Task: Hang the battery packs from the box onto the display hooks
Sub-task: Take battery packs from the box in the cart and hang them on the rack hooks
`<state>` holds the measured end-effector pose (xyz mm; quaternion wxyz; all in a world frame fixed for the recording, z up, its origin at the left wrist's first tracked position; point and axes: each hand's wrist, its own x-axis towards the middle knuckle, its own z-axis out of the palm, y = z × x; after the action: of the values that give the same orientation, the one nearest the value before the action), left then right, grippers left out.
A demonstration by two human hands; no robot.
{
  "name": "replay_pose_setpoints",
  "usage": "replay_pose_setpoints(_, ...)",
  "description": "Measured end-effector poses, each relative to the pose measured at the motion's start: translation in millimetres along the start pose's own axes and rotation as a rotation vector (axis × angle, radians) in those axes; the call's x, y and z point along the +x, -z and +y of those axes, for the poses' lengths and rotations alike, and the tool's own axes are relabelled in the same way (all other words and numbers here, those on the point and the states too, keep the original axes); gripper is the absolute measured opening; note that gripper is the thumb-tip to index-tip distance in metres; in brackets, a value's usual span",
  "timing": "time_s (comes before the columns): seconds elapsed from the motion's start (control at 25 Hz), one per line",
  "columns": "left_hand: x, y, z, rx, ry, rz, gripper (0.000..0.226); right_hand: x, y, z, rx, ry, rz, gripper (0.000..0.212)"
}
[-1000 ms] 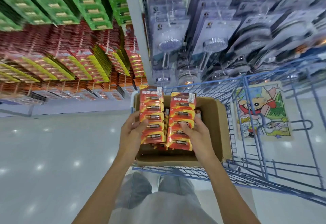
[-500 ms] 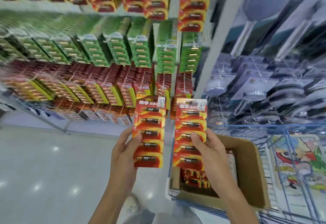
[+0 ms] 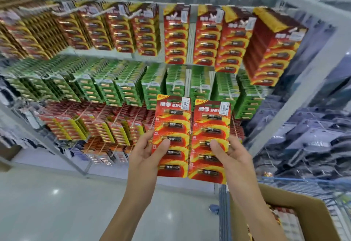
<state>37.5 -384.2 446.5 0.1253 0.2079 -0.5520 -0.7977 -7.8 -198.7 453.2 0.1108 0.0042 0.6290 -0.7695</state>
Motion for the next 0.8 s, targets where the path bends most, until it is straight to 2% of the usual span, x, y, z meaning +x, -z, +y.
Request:
replay_pose_setpoints(0.28, 67.0, 5.9, 51.8, 0.033, -0.106, -0.04, 0.026, 56.4, -46.2, -30.7, -0.005, 0.106, 0.02, 0.023)
replay_pose_setpoints(0.32, 75.4, 3.3, 58.6, 0.035, -0.118, -0.047, 0.024, 66.2, -49.5, -33.3, 0.002, 0.109, 0.034, 0.028)
replay_pose_setpoints(0.44, 105.3, -11.2, 78.6, 0.034, -0.148, -0.101, 0.022, 96.9, -60.3, -49.1, 0.043, 0.123, 0.002, 0.073)
replay_pose_setpoints(0.48, 115.3, -17.4, 84.1, 0.028, -0.154, -0.119, 0.021, 107.2, -62.7, -54.9, 0.045, 0.147, 0.01, 0.082)
replay_pose_setpoints(0.52, 124.5, -24.5, 89.3, 0.024, -0.157, -0.128, 0.02, 116.0, -63.6, -62.0, 0.057, 0.159, 0.002, 0.077)
replay_pose_setpoints(0.6, 143.9, -41.1, 96.9, 0.016, -0.159, -0.148, 0.023, 135.2, -60.6, -76.7, 0.096, 0.201, -0.015, 0.033)
replay_pose_setpoints(0.64, 152.5, -47.6, 97.3, 0.016, -0.166, -0.153, 0.027, 142.6, -57.3, -80.8, 0.089, 0.222, -0.002, 0.025)
replay_pose_setpoints(0.72, 166.4, -60.0, 98.5, 0.016, -0.195, -0.157, 0.031, 154.2, -53.0, -87.5, 0.039, 0.26, 0.001, 0.051)
replay_pose_setpoints(0.76, 172.9, -64.7, 99.1, 0.016, -0.207, -0.162, 0.032, 158.2, -51.2, -93.5, 0.041, 0.268, 0.017, 0.056)
replay_pose_setpoints(0.8, 177.6, -68.6, 99.6, 0.018, -0.217, -0.174, 0.032, 163.2, -48.1, -96.5, 0.053, 0.279, 0.057, 0.047)
